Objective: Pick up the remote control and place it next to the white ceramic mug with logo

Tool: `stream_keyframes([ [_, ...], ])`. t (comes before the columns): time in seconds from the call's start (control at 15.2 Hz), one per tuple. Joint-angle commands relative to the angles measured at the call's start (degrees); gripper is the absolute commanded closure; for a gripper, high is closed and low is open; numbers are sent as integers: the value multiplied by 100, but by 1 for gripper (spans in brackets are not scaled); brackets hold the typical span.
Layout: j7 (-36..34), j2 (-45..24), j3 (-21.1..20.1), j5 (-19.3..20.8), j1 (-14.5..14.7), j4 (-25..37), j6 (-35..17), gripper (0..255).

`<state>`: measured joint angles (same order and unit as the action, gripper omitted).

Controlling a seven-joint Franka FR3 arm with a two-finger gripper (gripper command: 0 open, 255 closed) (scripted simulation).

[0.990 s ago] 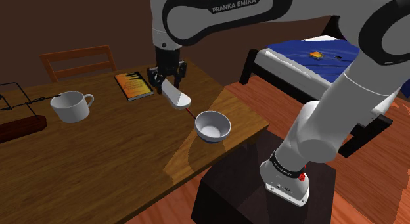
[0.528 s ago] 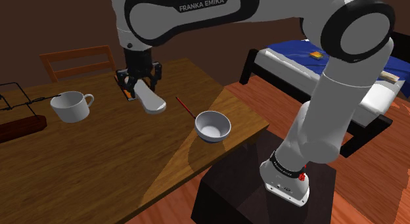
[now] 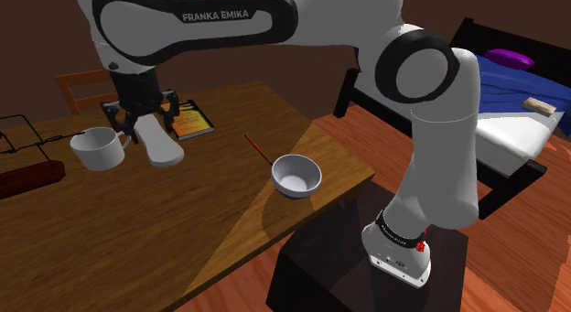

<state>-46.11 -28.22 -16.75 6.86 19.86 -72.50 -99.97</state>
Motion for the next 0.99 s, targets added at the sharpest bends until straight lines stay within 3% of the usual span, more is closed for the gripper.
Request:
stream_keyframes([
  [0.0,-157,-645,11,154,281,1049,408,255],
  [0.07,-208,-1188,41,257,500,1957,770,255],
  [0.92,-256,-1032,53,239,352,675,-343,255],
])
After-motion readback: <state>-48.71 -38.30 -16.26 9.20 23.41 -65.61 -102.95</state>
